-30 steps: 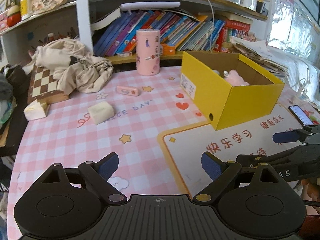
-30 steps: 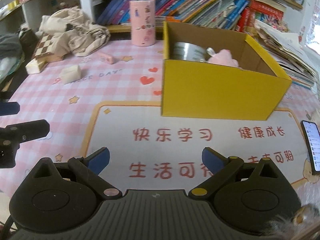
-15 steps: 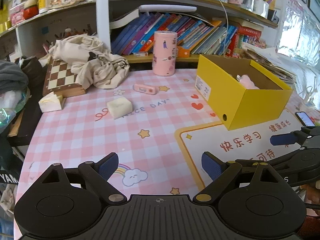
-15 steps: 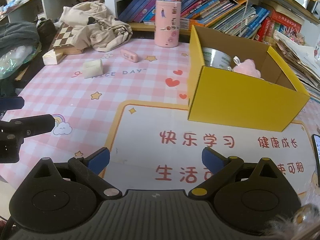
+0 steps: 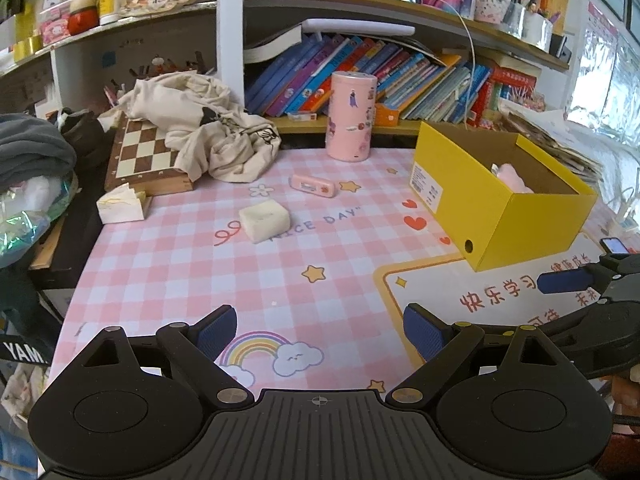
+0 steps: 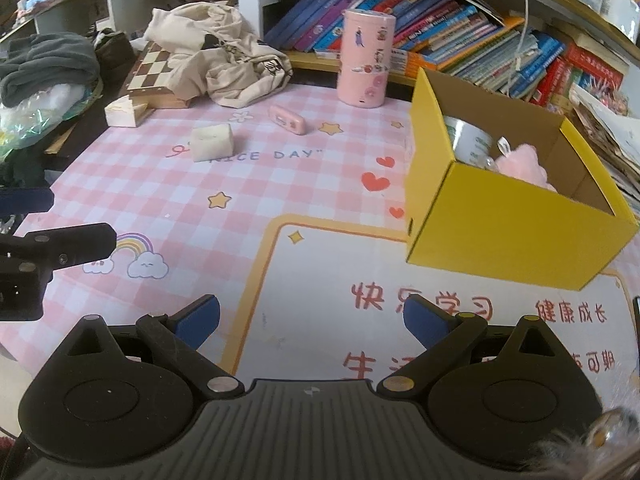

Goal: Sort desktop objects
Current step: 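Move the right tool toward the pink eraser while the left tool approaches the white foam block, then close the right tool on the pink eraser while the left tool closes on the white foam block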

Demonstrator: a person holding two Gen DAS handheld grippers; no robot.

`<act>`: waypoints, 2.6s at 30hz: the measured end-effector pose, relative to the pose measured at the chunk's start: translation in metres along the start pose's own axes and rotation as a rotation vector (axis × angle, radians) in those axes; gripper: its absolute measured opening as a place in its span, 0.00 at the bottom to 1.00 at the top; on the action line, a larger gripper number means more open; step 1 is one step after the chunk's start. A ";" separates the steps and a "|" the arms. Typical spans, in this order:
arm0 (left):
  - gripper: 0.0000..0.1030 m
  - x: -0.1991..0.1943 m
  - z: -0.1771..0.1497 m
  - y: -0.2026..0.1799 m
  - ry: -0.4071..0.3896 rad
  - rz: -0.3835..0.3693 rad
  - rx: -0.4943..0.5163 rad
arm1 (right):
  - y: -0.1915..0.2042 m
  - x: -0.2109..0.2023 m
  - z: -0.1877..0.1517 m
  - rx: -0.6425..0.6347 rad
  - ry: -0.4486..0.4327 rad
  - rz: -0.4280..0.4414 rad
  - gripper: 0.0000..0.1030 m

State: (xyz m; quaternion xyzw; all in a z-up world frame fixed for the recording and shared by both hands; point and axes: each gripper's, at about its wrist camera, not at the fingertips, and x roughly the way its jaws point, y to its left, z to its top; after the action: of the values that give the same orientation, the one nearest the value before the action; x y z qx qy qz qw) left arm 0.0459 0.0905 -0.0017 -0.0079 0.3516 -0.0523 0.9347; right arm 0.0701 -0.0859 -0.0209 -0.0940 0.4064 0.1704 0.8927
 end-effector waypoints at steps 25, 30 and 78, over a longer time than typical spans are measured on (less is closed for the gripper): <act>0.90 0.042 0.021 0.017 0.010 0.037 -0.033 | -0.006 0.056 0.050 0.015 0.021 0.042 0.72; 0.90 0.059 0.027 0.021 0.020 0.046 -0.042 | -0.011 0.076 0.066 0.040 0.033 0.050 0.72; 0.57 0.220 0.076 0.045 0.084 0.137 -0.069 | 0.018 0.277 0.224 -0.100 0.150 0.154 0.57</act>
State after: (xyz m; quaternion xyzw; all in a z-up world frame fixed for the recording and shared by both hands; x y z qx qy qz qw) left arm 0.2642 0.1105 -0.0916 -0.0140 0.3917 0.0234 0.9197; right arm 0.3875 0.0621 -0.0855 -0.1196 0.4689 0.2509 0.8384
